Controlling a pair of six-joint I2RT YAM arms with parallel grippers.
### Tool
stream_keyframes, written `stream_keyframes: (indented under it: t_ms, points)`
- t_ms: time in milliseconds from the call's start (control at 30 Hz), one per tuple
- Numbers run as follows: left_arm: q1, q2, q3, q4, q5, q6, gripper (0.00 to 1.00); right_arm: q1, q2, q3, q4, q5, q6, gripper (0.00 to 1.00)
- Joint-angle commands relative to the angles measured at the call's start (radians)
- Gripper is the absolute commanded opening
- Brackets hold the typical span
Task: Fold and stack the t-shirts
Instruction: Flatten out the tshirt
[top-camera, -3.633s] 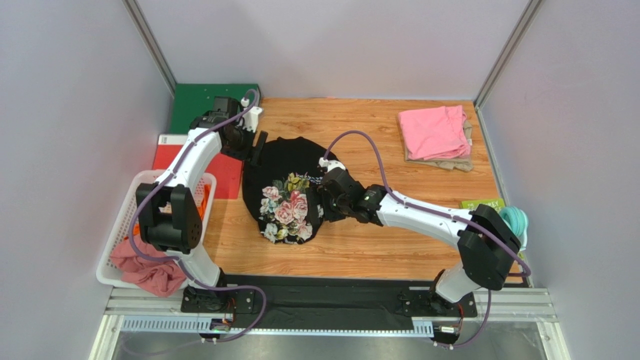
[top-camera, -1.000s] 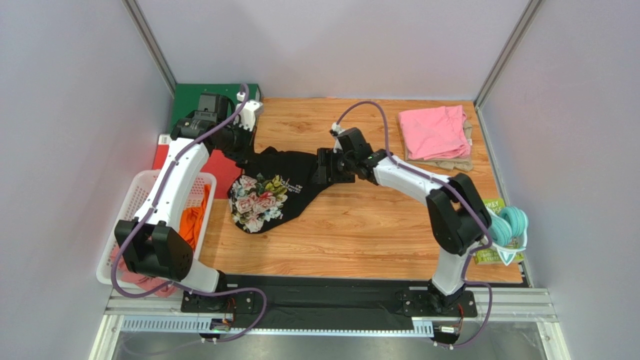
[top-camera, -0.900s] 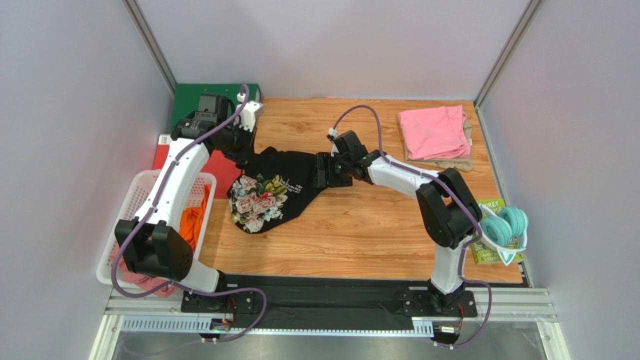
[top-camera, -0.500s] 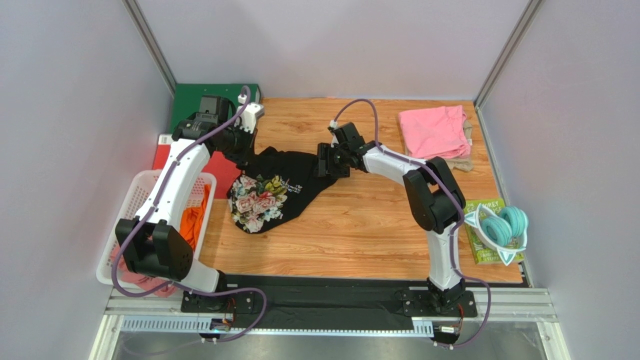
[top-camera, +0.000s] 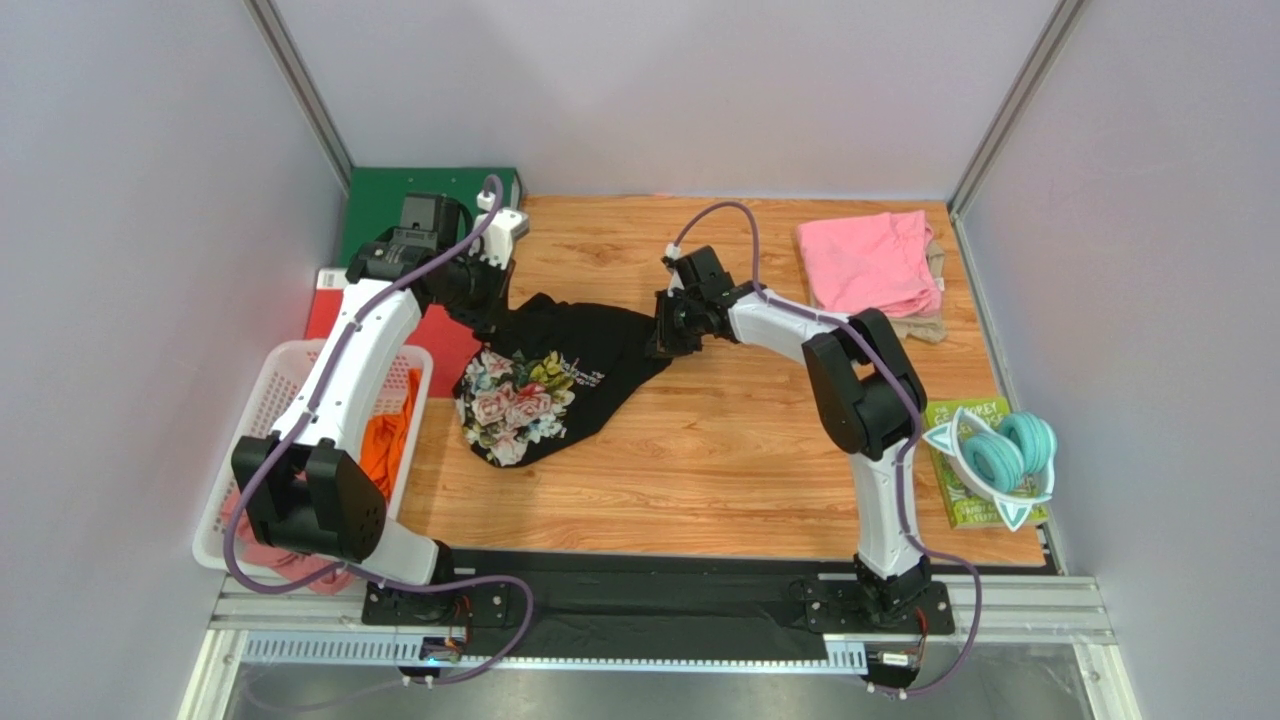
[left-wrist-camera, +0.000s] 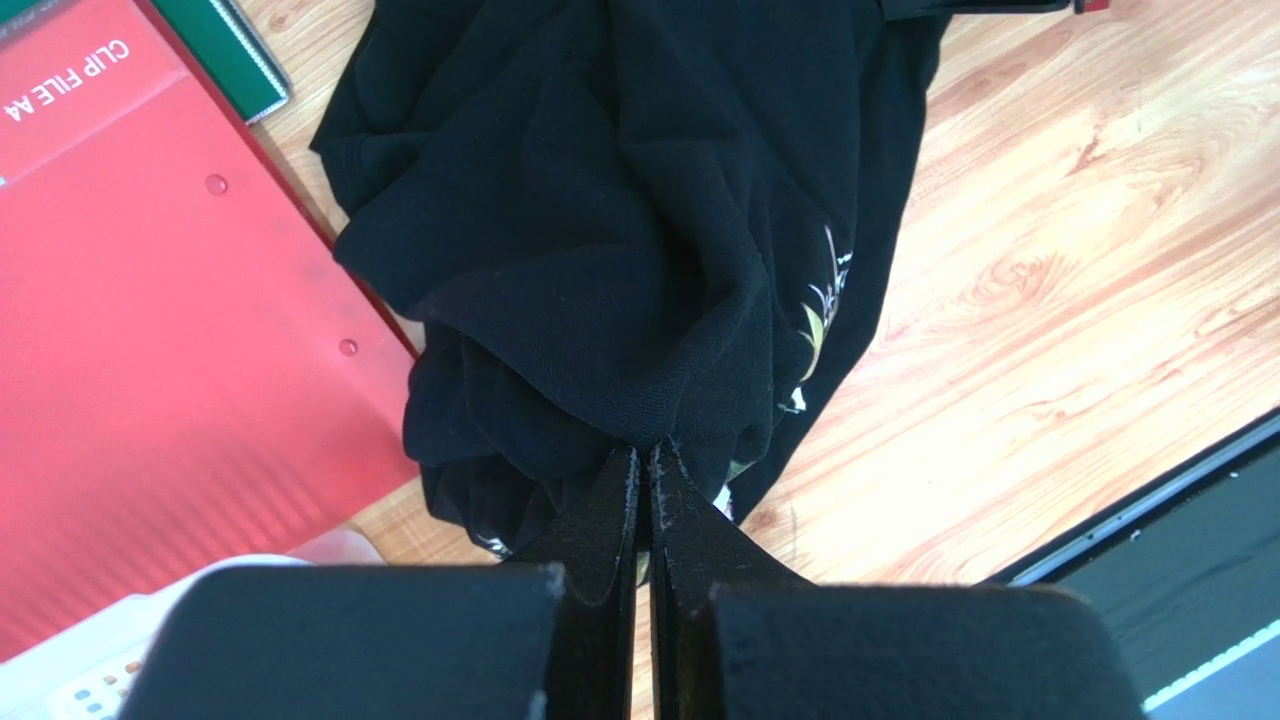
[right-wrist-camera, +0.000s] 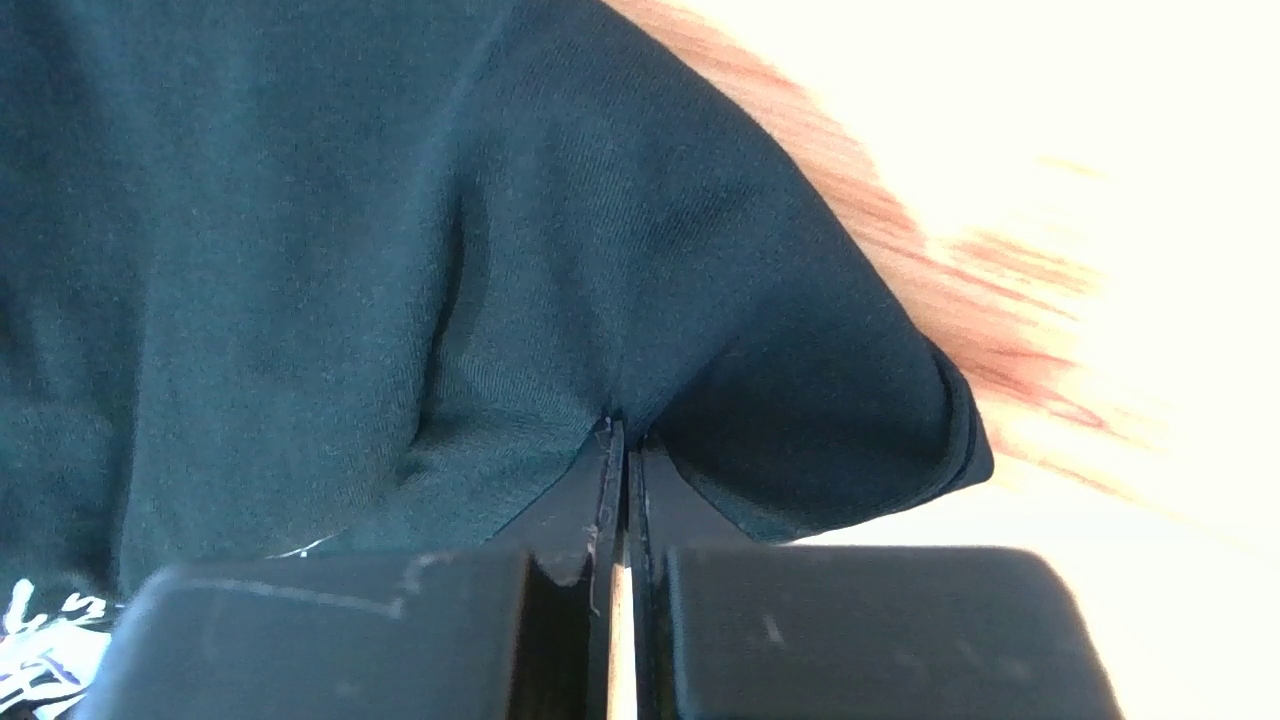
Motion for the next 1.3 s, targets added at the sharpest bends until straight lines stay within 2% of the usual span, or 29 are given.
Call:
stream_keyframes:
  t_ms: [0, 100, 333, 600, 733, 1000, 1167, 1267]
  points:
    - [-0.003, -0.043, 0.01, 0.017, -0.018, 0.028, 0.0, 0.0, -0.128, 0.002, 0.0, -0.008, -0.017, 0.0]
    - [-0.003, -0.037, 0.091, -0.014, -0.049, 0.027, 0.0, -0.008, -0.229, 0.038, -0.049, 0.007, -0.045, 0.0]
    - [0.0, -0.031, 0.465, -0.159, -0.09, 0.027, 0.0, -0.017, -0.528, 0.11, -0.123, 0.048, -0.08, 0.0]
    - [0.0, -0.08, 0.619, -0.221, -0.13, 0.034, 0.0, -0.019, -0.769, 0.074, -0.175, 0.107, -0.103, 0.0]
    - [0.0, -0.123, 0.72, -0.24, -0.149, 0.044, 0.0, -0.02, -0.886, 0.13, -0.224, 0.125, -0.135, 0.0]
    - [0.0, -0.302, 0.827, -0.045, -0.288, 0.09, 0.0, -0.019, -1.035, 0.273, -0.276, 0.059, -0.148, 0.0]
    - [0.0, -0.457, 0.731, 0.098, -0.327, 0.074, 0.0, -0.019, -1.145, 0.256, -0.27, 0.013, -0.134, 0.0]
    - [0.0, -0.482, 0.717, 0.051, -0.295, 0.051, 0.0, -0.019, -1.197, 0.217, -0.267, 0.004, -0.126, 0.0]
